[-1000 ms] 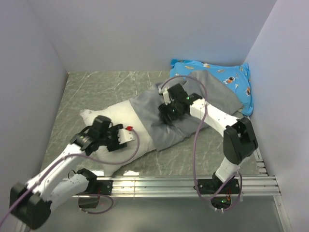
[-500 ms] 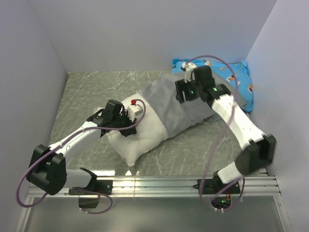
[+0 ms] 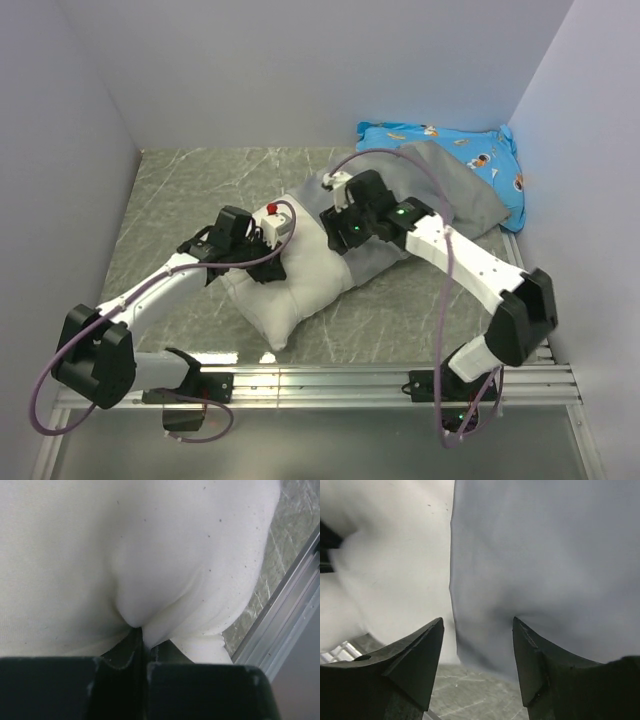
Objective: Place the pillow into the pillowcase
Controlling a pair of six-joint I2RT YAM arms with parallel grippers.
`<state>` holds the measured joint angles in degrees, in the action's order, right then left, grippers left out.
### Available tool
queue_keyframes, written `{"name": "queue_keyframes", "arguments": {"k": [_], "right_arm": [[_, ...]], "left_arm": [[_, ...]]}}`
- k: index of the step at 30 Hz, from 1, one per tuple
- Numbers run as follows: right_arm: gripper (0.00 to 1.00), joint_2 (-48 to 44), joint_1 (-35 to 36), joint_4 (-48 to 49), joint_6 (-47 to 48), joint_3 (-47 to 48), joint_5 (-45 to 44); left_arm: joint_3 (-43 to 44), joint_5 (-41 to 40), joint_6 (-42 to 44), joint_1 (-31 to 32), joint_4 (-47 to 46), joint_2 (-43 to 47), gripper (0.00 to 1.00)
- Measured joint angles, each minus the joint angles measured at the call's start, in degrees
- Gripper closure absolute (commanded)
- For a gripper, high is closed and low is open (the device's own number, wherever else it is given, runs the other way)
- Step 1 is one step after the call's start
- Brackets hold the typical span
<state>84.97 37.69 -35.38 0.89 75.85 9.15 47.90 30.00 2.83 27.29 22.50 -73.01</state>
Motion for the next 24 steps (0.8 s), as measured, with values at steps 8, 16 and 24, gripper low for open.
{"name": "queue_keyframes", "arguments": {"k": [8,16,24], "right_arm": [[1.0,5.81,2.54,-1.44,-0.37,3.04,-1.81],[1.0,6.01,3.06,-4.42,-2.12,13.51,14.71],[1.0,7.21,5.68,-3.28,-4.46,22.38,27.91]], "left_arm": [[-0.22,0.33,-0.83,-0.13,-0.07,1.9,1.0],[-3.96,9.33,-11.89,-4.85,-4.44,9.2,1.0],[-3.72,19.91,-29.42,-6.62,-15.47,14.64,1.0]]}}
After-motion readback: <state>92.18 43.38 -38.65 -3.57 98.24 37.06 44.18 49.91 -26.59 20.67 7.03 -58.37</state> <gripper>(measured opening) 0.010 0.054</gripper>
